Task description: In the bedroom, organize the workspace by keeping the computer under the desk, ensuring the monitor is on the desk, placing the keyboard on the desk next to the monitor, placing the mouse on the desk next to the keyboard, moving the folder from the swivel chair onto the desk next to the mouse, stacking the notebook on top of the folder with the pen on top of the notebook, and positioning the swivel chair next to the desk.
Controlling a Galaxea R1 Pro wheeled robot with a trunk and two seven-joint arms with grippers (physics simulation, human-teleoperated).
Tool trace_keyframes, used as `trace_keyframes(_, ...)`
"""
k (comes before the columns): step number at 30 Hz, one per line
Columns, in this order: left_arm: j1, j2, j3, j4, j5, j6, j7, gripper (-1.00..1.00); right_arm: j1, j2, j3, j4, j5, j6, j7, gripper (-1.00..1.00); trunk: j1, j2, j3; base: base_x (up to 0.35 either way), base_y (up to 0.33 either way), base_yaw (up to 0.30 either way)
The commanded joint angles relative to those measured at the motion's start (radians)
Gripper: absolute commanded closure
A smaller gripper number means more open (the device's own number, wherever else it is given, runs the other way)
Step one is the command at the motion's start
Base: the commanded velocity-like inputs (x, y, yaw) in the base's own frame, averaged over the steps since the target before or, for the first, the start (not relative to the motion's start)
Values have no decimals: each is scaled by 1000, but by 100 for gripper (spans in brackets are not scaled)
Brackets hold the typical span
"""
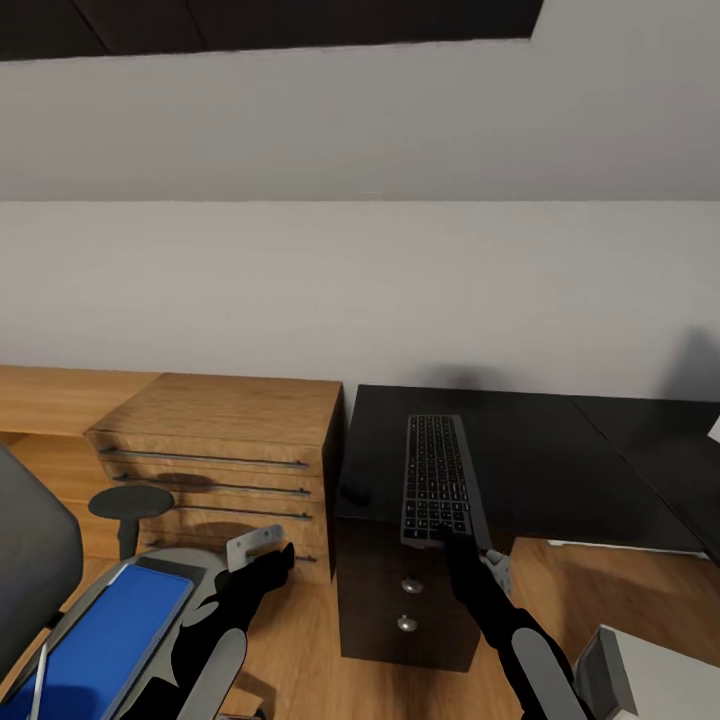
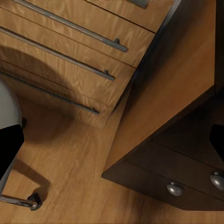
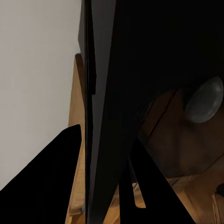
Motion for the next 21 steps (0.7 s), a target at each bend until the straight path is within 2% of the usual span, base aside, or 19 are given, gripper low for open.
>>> trace_keyframes(1, -1, 1, -2, -1, 8, 1, 9, -100, 0, 0, -1, -2, -7, 3, -7, 100, 0, -1, -1, 52, 0, 0)
trace_keyframes(7, -1, 2, -2, -1, 8, 2, 9, -100, -1, 0, -1, -2, -6, 3, -7, 100, 0, -1, -1, 14, 0, 0)
trace_keyframes(8, -1, 2, -2, -1, 8, 2, 9, -100, -1, -1, -1, -2, -6, 3, -8, -100, 0, -1, -1, 1, 0, 0)
trace_keyframes(17, -1, 3, -2, -1, 8, 1, 10, -100, -1, -1, -1, -2, -5, 2, -7, -100, 0, -1, -1, -4, 0, 0)
trace_keyframes(21, -1, 3, -2, -1, 8, 2, 10, -100, -1, -1, -1, -2, -5, 1, -7, -100, 0, -1, -1, -202, 0, 0)
